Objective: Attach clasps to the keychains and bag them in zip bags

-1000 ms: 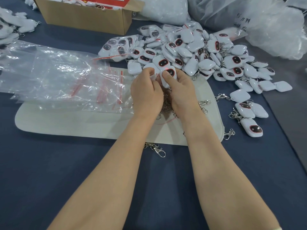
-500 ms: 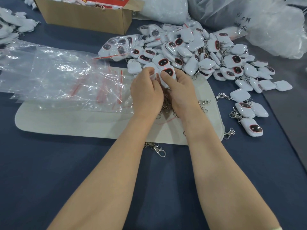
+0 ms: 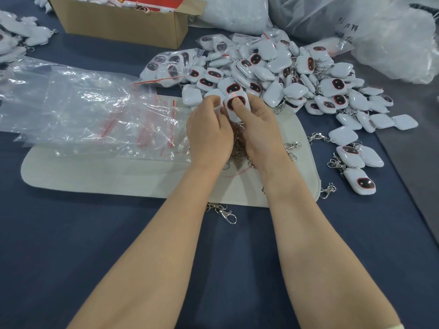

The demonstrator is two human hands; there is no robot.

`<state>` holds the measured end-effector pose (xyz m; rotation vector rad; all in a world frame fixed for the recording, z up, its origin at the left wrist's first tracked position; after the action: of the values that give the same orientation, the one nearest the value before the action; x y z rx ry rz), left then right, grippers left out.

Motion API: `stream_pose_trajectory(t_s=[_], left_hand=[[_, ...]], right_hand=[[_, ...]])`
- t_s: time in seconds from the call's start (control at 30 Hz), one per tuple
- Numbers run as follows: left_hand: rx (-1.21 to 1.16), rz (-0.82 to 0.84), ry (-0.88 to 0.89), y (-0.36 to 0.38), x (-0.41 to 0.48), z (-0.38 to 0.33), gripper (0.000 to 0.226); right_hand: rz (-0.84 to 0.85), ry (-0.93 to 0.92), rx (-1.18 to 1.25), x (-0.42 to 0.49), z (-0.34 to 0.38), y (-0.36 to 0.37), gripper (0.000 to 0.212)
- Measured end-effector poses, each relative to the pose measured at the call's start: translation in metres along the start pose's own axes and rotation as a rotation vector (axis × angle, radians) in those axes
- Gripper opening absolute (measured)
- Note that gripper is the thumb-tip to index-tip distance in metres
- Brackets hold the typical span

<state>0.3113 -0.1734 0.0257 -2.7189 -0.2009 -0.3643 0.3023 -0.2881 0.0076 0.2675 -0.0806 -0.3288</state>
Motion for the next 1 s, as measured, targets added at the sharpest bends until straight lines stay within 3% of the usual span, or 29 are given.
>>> stream_pose_trajectory(t_s=[0.2,0.53,0.67,0.8,1.0], left_hand=[[0.006,-0.013,0.008,-0.0011,0.0006,-0.0004,0.029],[0.016,-0.008,0.016,-0.0012,-0.0008,-0.0019,0.030],[0.014,-0.009,0.016,-0.0012,-0.0010,-0.0023,0.030],[0.015,-0.003,0.006,-0.0007,-0.0006,-0.0011,0.032],[0.009,-0.004,0.004,-0.0010,-0.0004,-0.0012,0.033]], right_hand=[[-0.052,0.089,0.045,0.0022,-0.0061,-0.0010,0.022],[-0.120,-0.002,-0.158,0.0038,-0.0007,-0.0064,0.030],[-0.132,0.036,-0.108,0.0053,-0.0060,-0.0070,0.027],[-0.088,0.053,-0.080,0.0039,-0.0059,-0.0021,0.009],[-0.101,-0.004,-0.129,0.0016,-0.0003,-0.0051,0.020]])
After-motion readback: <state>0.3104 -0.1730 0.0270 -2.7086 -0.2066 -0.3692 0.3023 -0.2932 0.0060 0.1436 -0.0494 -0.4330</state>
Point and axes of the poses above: each hand's wrist, its own x-axis towards the middle knuckle, its own y-axis out of the palm, z = x × y, the point moved 9 cm from there along x, towards the middle knuckle, and after that the axes turned 3 degrees about -z, right-handed, at the moved point
